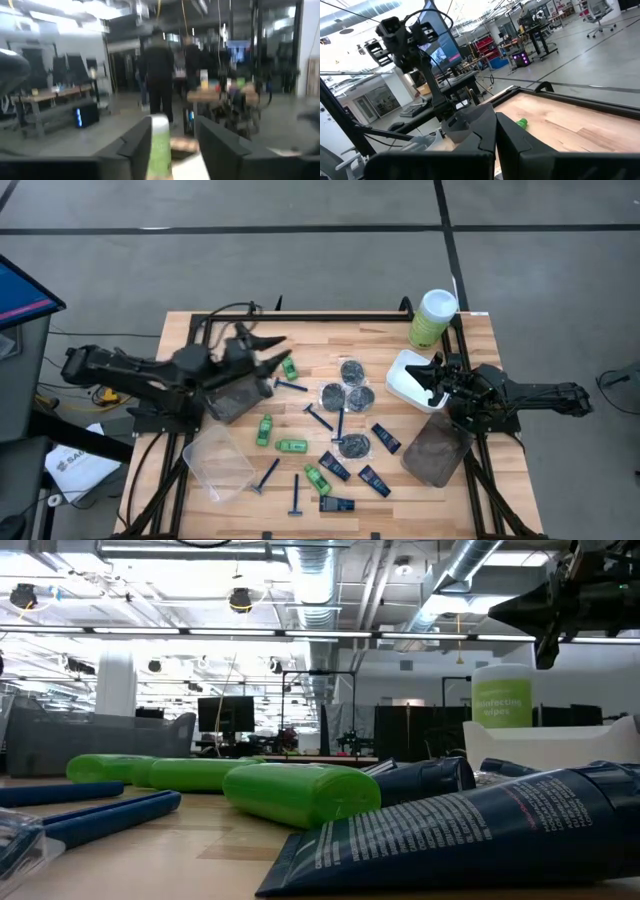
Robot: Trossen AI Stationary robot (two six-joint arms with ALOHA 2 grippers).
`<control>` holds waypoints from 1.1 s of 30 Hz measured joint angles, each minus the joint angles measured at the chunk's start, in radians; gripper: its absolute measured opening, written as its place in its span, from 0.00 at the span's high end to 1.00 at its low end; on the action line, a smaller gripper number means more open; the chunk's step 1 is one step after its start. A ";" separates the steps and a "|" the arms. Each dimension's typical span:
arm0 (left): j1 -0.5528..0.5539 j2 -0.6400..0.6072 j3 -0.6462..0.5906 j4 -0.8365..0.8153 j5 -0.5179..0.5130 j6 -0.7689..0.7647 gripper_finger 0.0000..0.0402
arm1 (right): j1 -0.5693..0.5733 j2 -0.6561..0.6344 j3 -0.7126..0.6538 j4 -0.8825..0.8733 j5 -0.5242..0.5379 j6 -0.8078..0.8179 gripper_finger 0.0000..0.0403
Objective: Pick & Place Travel size toiletries
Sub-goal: Put the green shampoo into the transparent bin
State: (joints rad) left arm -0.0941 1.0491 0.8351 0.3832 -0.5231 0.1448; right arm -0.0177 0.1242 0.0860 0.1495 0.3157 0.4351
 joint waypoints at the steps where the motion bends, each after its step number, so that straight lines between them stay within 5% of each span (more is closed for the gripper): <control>1: 0.006 0.021 0.034 -0.063 0.001 -0.031 0.54 | 0.000 0.000 0.000 0.000 0.000 0.000 1.00; 8: 0.058 0.119 0.222 -0.581 0.125 -0.274 0.35 | 0.000 0.000 0.000 -0.005 0.000 0.000 1.00; 13: 0.072 0.155 0.242 -0.793 0.265 -0.480 0.34 | 0.000 0.000 0.000 -0.015 0.000 0.000 1.00; 19: 0.054 0.230 0.242 -1.041 0.308 -0.714 0.35 | 0.000 0.000 0.000 -0.015 0.000 0.002 1.00; 33: 0.010 0.512 0.242 -1.205 0.388 -1.229 0.35 | 0.000 0.000 0.000 -0.015 0.000 0.003 1.00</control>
State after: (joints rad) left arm -0.0841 1.5609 1.0771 -0.8219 -0.1350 -1.0846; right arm -0.0174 0.1242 0.0860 0.1341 0.3157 0.4377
